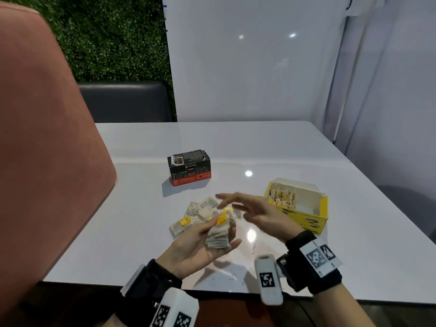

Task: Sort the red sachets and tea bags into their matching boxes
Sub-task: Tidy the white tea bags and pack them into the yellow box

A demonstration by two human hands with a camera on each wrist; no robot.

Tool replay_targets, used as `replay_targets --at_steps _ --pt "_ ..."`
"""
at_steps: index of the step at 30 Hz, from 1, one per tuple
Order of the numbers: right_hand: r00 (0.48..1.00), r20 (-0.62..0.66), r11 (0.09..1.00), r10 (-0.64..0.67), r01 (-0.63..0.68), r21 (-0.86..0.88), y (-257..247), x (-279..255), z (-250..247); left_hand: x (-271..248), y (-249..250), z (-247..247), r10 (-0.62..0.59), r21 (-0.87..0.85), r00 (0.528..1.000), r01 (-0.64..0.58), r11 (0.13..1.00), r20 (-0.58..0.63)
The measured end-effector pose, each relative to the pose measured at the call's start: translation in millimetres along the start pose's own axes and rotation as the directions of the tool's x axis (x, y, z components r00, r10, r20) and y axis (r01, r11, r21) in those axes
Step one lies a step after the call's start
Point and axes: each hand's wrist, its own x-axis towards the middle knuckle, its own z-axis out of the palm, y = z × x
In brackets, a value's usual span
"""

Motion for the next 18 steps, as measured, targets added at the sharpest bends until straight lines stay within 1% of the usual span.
replay_targets --at_steps 2,3,4,5,7,9,11,13,16,18 --pt "0.986 -0.152 0.98 -0.069 0.038 -0.197 -5 0 4 7 2 -5 0.037 0.055 0.999 -0.036 0.998 -0.022" --pt "0.974 -0.195 0.945 -0.116 0.048 -0.322 -8 1 8 11 1 -6 0.056 0.109 0.998 -0.051 0.993 -0.04" --pt "0.968 -0.197 0.897 -0.153 0.052 -0.439 -11 2 13 15 1 -6 0.079 0.175 0.995 -0.066 0.982 -0.064" --pt "0.971 -0.168 0.846 -0.168 0.055 -0.53 -13 3 19 19 0 -6 0.109 0.238 0.99 -0.085 0.967 -0.089" --pt "0.985 -0.094 0.769 -0.145 0.052 -0.637 -10 3 27 25 -2 -4 0.162 0.331 0.979 -0.113 0.937 -0.124" --pt "0.991 -0.069 0.728 -0.119 0.04 -0.684 -4 1 30 26 -6 -1 0.206 0.381 0.972 -0.149 0.913 -0.114" --pt "0.99 -0.059 0.701 -0.131 0.05 -0.712 1 -2 32 26 -10 -2 0.249 0.388 0.965 -0.201 0.9 -0.078" --pt "0.984 -0.056 0.679 -0.168 0.074 -0.731 4 -6 33 25 -17 -5 0.285 0.373 0.957 -0.246 0.895 -0.051" --pt "0.966 -0.058 0.625 -0.253 0.118 -0.771 7 -10 32 24 -26 -3 0.312 0.338 0.948 -0.275 0.9 -0.061" --pt "0.947 -0.104 0.646 -0.305 0.126 -0.752 8 -12 33 22 -29 -2 0.311 0.289 0.949 -0.285 0.914 -0.046"
